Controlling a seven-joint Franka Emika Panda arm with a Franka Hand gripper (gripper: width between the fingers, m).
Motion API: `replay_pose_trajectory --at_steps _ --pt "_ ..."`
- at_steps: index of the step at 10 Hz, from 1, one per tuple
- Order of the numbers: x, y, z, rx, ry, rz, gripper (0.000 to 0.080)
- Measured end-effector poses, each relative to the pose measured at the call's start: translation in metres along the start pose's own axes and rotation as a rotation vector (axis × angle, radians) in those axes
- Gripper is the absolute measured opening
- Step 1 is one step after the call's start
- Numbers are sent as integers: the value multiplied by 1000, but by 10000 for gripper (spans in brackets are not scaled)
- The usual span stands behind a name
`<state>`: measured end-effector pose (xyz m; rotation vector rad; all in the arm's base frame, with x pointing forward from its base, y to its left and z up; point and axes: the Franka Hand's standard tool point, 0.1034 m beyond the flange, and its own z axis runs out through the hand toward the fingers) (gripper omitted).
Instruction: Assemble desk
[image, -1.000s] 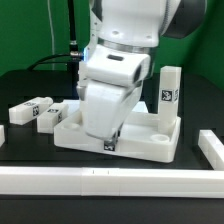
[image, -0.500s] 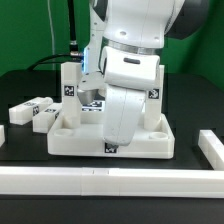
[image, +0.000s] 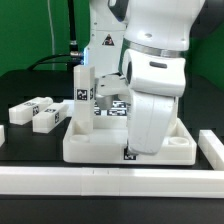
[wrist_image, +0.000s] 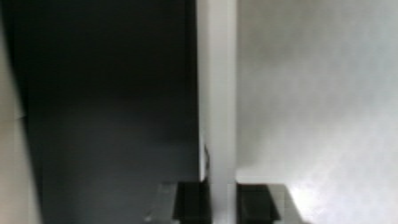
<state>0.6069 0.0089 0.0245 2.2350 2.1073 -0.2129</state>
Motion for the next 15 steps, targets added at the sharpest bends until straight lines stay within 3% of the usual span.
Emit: replay_pose_trajectory --at_steps 4,7,8,9,10,11,12,13,14,15 --pt "16 32 -3 -12 0 2 59" --pt "20 32 -3 -7 -15 19 59" --pt "20 28 -4 9 -30 14 59" --pt "17 23 -6 36 -37 15 140" --pt "12 20 -13 54 -41 23 323" --pt "6 21 -21 56 -42 31 458" --pt "-1 22 -28 58 -45 37 458" --pt "-15 22 -36 64 -49 34 610" --pt "-25 22 -43 57 -56 43 637" --pt "-31 20 -50 29 -69 49 637"
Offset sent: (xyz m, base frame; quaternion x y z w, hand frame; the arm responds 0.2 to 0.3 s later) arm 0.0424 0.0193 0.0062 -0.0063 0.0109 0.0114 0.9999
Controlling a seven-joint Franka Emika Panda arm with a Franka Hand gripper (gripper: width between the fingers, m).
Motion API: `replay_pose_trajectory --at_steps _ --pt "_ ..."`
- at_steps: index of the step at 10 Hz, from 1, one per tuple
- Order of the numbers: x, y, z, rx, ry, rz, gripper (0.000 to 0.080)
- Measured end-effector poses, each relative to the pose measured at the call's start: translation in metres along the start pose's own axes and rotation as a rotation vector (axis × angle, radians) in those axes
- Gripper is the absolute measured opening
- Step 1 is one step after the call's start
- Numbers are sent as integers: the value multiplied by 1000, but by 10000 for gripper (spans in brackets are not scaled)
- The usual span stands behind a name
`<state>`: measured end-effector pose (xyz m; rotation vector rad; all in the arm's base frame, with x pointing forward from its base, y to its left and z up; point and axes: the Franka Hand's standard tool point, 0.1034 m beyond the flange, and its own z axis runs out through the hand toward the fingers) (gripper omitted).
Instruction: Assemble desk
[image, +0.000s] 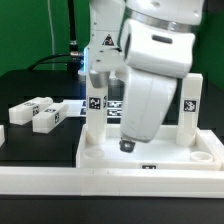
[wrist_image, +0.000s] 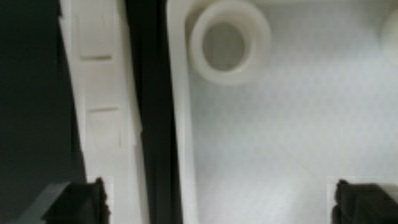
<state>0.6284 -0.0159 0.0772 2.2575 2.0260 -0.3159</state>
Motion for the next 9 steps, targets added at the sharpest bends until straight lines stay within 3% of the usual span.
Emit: replay_pose_trajectory --at_steps 1,3,7,8,9 --pt "-6 -6 -6 -22 -17 12 647" --pt "-22 -8 -7 -38 -30 16 649" --pt "-25 -9 -5 -34 -30 51 649" --pt "-26 -11 0 -37 -26 79 649" --pt "-37 -33 28 -42 -13 206 649"
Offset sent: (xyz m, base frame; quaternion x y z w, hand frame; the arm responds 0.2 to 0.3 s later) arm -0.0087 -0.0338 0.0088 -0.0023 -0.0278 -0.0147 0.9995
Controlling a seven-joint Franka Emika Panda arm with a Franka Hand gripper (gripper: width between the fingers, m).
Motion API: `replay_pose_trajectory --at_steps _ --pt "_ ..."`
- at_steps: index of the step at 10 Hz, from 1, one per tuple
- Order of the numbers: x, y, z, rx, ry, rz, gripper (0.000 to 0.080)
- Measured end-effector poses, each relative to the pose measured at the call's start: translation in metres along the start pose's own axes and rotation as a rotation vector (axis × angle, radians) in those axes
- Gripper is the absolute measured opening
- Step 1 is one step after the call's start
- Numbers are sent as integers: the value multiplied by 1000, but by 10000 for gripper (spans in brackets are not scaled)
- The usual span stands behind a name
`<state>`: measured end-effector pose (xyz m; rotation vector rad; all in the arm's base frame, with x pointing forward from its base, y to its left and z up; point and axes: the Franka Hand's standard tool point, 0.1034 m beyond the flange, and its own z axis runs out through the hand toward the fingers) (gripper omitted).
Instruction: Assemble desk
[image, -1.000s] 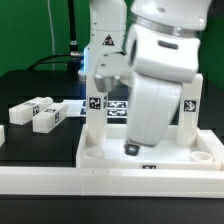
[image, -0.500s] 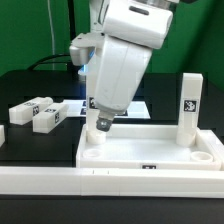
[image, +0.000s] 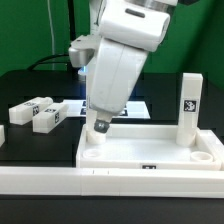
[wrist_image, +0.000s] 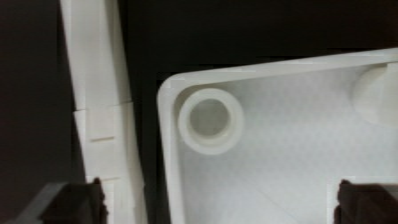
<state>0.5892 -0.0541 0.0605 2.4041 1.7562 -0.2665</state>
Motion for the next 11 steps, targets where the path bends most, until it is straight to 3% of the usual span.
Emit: replay_pose_trajectory --at_steps 1,3,4,8,11 --pt "-12 -14 6 50 -28 115 649" --pt "-15 6 -13 79 -80 339 649" --pt "-11 14 -13 56 -70 400 649" --pt "-12 11 -11 56 -80 660 649" --pt "-49 9 -13 133 -74 830 649"
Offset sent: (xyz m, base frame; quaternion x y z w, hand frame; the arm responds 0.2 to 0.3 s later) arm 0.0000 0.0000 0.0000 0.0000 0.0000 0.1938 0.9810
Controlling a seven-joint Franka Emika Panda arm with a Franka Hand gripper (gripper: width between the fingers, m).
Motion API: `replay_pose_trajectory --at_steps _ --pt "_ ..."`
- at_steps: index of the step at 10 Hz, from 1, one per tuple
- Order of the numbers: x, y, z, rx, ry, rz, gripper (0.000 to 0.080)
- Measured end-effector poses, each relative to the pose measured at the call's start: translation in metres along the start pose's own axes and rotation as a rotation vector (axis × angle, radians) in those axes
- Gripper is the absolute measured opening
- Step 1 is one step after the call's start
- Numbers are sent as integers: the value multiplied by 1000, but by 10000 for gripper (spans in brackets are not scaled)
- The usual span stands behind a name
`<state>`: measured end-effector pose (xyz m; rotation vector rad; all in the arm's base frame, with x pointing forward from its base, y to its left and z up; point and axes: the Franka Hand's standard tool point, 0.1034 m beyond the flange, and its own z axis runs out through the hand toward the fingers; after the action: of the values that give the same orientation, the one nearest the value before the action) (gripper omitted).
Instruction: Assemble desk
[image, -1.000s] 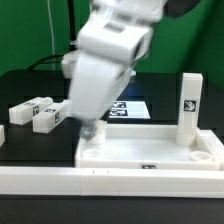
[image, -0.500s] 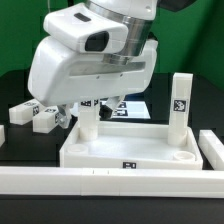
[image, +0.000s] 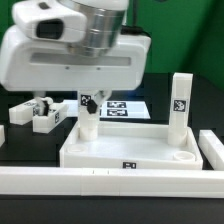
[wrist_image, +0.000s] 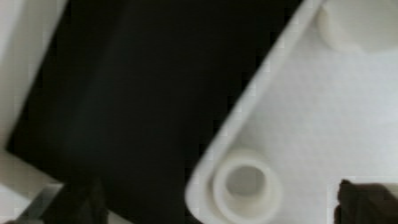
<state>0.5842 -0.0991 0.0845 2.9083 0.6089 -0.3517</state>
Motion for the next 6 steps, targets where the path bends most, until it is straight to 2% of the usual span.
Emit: replay_pose_trajectory --at_steps 1,2,5,6 --pt "-12 16 3 33 9 47 649" --pt "-21 28 9 33 12 69 649" --pt "-21 25 10 34 9 67 649" --pt "-25 26 13 51 -5 88 649"
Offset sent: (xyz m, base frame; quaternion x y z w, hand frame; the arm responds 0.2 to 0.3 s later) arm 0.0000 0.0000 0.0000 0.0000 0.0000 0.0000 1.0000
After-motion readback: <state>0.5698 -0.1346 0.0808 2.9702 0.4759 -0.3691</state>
